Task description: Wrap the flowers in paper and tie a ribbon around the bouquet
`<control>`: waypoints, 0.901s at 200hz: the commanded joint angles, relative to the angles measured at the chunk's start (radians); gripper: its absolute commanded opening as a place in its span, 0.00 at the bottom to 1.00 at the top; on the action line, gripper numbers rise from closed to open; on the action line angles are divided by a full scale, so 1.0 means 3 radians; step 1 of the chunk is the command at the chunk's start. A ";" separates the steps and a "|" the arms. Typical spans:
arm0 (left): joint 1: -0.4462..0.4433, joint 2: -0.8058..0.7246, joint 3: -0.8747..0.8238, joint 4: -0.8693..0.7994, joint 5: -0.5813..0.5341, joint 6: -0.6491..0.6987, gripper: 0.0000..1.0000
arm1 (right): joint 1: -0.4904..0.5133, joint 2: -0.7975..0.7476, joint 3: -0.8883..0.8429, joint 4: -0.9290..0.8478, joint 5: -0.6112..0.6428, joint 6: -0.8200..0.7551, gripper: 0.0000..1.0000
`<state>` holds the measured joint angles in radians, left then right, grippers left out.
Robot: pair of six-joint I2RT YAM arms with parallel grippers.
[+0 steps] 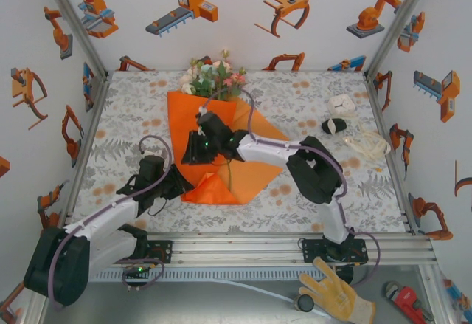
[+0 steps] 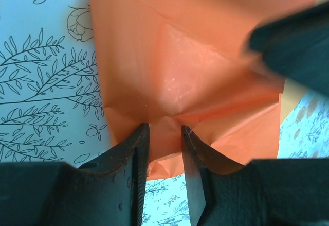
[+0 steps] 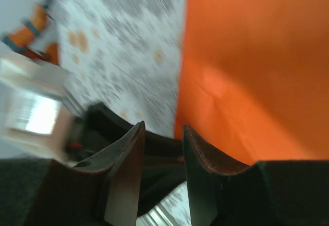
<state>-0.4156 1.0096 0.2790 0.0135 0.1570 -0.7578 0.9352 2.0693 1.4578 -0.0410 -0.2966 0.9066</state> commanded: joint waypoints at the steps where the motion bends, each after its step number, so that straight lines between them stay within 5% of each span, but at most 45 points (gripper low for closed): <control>1: -0.0011 0.0046 -0.0032 -0.0388 -0.0256 -0.0030 0.37 | 0.0033 -0.0108 -0.0361 -0.0061 -0.0013 0.0259 0.36; 36: 0.0066 0.0271 0.0105 -0.0308 -0.0232 -0.0140 0.38 | 0.0152 -0.0250 -0.0913 -0.0015 0.0032 0.0317 0.36; 79: 0.0518 0.0651 0.0596 0.0017 0.0094 -0.0044 0.43 | 0.0131 -0.0067 -0.1134 0.0147 0.0053 0.0329 0.36; 121: 0.0769 0.1612 0.1427 0.0129 0.0080 0.0091 0.41 | 0.0133 -0.0152 -0.1186 0.0183 0.0078 0.0277 0.36; 180: 0.1183 0.3011 0.2116 0.0944 0.0703 -0.0243 0.32 | 0.0133 -0.0229 -0.1224 0.0254 0.0034 0.0295 0.36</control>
<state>-0.0891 1.7866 0.8566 0.2180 0.3183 -0.8005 0.9657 1.9911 1.1316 0.1368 -0.3138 1.0111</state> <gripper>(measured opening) 0.327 0.359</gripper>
